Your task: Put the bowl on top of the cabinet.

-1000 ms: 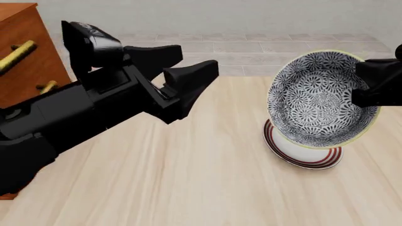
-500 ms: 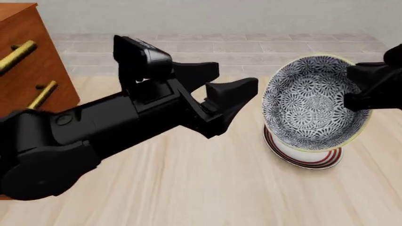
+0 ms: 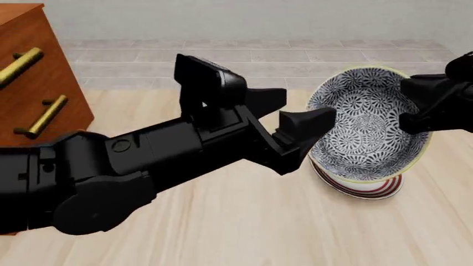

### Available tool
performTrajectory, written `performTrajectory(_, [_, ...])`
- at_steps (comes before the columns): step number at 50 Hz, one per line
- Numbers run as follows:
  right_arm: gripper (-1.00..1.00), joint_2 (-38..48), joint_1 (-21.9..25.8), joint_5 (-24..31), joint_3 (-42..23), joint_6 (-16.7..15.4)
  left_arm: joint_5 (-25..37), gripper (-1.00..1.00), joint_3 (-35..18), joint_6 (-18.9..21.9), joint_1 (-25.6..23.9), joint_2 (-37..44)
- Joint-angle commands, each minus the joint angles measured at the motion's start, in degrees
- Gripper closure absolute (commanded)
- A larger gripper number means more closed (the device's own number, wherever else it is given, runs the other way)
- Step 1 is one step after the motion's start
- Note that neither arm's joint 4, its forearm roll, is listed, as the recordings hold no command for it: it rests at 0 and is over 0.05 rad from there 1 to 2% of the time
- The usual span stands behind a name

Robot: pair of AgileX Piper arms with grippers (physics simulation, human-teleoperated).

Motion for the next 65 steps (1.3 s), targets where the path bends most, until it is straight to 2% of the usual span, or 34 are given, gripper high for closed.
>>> performTrajectory(1, [1.00, -1.1, 1.5, 0.7, -0.3, 0.1, -0.7, -1.00, -0.5, -1.0, -0.1, 1.9])
performTrajectory(25, [1.00, -3.2, 3.7, 2.7, -0.5, -0.9, -2.1, -1.00, -0.8, -2.1, 1.6, 4.6])
performTrajectory(44, [1.00, -2.8, 3.1, 2.1, -0.2, -2.1, -1.3, -1.00, -0.5, 0.1, 3.9, 3.2])
performTrajectory(65, [1.00, -3.9, 3.5, 3.2, -0.3, -2.1, -2.1, -1.00, -0.6, 0.0, 6.1, 4.3])
